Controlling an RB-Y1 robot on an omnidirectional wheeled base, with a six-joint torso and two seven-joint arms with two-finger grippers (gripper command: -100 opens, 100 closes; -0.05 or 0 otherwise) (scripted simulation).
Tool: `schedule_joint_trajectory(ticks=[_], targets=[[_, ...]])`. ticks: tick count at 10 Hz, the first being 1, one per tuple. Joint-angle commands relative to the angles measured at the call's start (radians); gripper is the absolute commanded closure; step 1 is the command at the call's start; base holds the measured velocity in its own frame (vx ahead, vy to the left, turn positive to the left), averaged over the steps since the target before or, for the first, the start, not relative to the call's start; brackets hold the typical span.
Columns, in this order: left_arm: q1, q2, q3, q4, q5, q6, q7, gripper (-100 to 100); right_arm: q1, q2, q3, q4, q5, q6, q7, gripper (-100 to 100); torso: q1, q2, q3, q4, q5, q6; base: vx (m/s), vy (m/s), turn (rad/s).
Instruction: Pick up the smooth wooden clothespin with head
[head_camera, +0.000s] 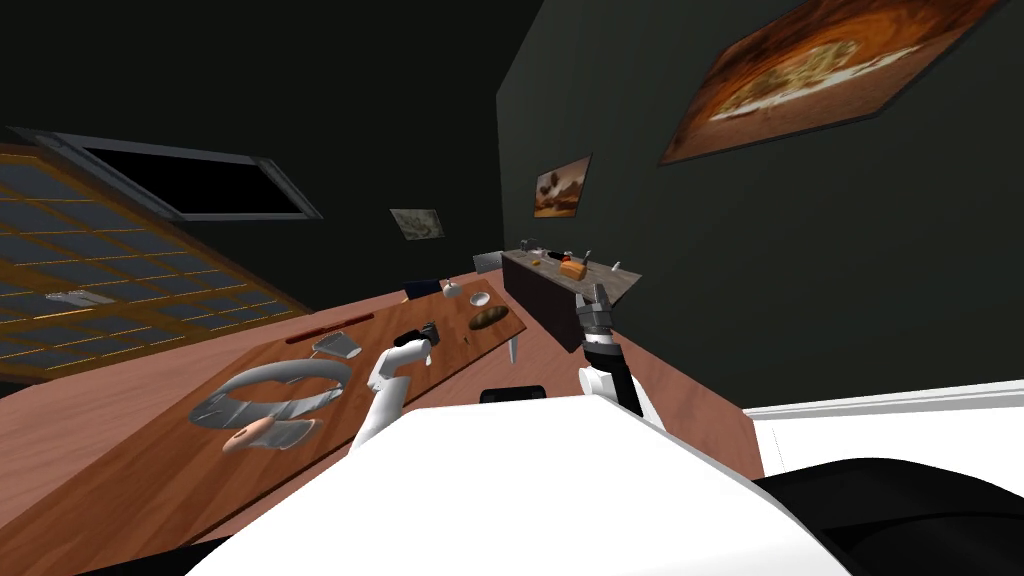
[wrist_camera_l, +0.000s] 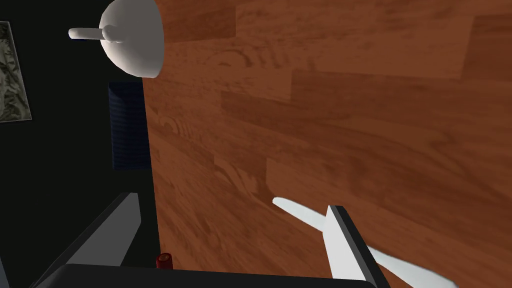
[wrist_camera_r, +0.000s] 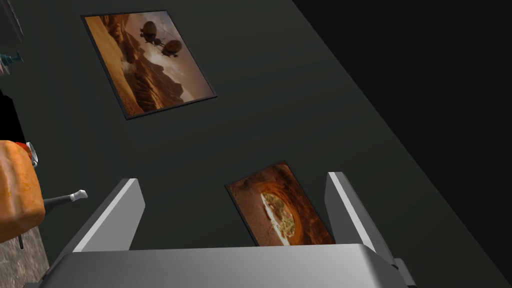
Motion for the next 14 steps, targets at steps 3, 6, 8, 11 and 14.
schedule_joint_trajectory(ticks=[3,6,8,11,14], targets=[[-0.057,0.018,0.036,0.084,0.028,0.103,-0.006,-100,0.0,0.0,0.0,0.0,0.0,0.0,0.0,0,0.0,0.0,0.0,0.0,0.0,0.0,-0.002,0.009,-0.164],[-0.085,0.027,0.053,0.125,0.04,0.184,-0.008,-100,0.0,0.0,0.0,0.0,0.0,0.0,0.0,0,0.0,0.0,0.0,0.0,0.0,0.0,-0.001,0.008,-0.073],[-0.111,0.035,0.07,0.165,0.052,0.237,-0.011,-100,0.0,0.0,0.0,0.0,0.0,0.0,0.0,0,0.0,0.0,0.0,0.0,0.0,0.0,-0.003,0.011,-0.151],[-0.137,0.044,0.086,0.204,0.064,0.321,-0.014,-100,0.0,0.0,0.0,0.0,0.0,0.0,0.0,0,0.0,0.0,0.0,0.0,0.0,0.0,-0.002,0.013,-0.112],[-0.162,0.052,0.101,0.241,0.075,0.386,-0.016,-100,0.0,0.0,0.0,0.0,0.0,0.0,0.0,0,0.0,0.0,0.0,0.0,0.0,0.0,-0.002,0.006,-0.076]])
